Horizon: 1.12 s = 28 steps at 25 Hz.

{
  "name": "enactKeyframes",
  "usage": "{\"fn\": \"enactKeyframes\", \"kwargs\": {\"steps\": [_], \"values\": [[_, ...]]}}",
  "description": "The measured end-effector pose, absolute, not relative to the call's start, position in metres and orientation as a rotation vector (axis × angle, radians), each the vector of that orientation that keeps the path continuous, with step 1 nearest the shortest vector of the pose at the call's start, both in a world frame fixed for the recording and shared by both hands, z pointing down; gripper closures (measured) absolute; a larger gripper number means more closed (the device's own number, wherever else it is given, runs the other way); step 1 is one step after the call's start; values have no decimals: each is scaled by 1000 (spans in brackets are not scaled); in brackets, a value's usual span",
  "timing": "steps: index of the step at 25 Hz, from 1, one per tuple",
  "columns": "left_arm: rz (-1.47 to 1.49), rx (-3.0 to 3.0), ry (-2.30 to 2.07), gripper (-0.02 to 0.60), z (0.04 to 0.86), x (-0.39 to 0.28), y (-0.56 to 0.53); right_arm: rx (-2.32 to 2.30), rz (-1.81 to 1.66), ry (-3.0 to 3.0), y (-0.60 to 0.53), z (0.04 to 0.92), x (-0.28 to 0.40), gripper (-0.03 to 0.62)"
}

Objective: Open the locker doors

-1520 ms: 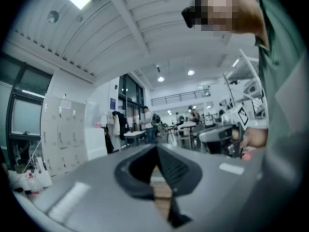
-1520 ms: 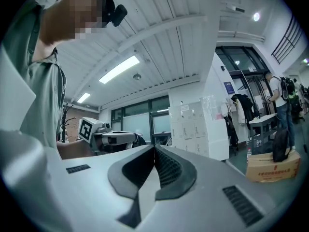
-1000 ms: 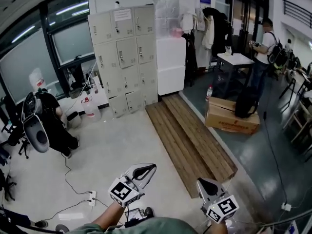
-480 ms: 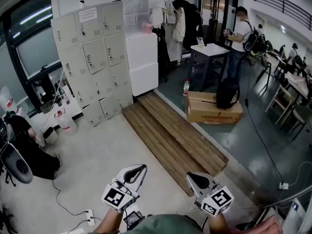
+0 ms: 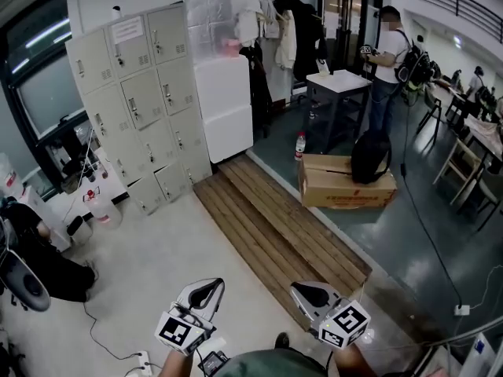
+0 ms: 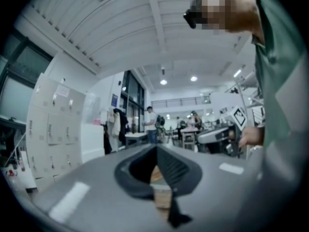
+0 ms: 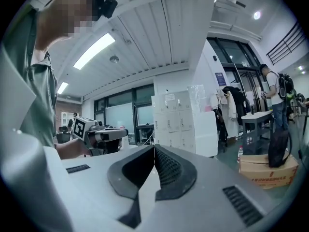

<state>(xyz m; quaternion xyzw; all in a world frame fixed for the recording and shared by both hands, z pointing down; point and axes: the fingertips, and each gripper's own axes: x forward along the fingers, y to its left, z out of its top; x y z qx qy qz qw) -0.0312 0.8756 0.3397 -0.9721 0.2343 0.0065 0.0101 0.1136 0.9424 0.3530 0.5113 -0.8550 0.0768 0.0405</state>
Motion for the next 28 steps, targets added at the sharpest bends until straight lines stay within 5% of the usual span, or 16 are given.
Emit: {"fn": "enactKeyframes", "kwargs": {"steps": [13,28], "values": [[-4,-2988,847,578,330,57,802,1435,218,-2722,851,353,202,589],[5,-2987,785,578,327,10,673,1509,220,-2677,734,353,156,589]]}}
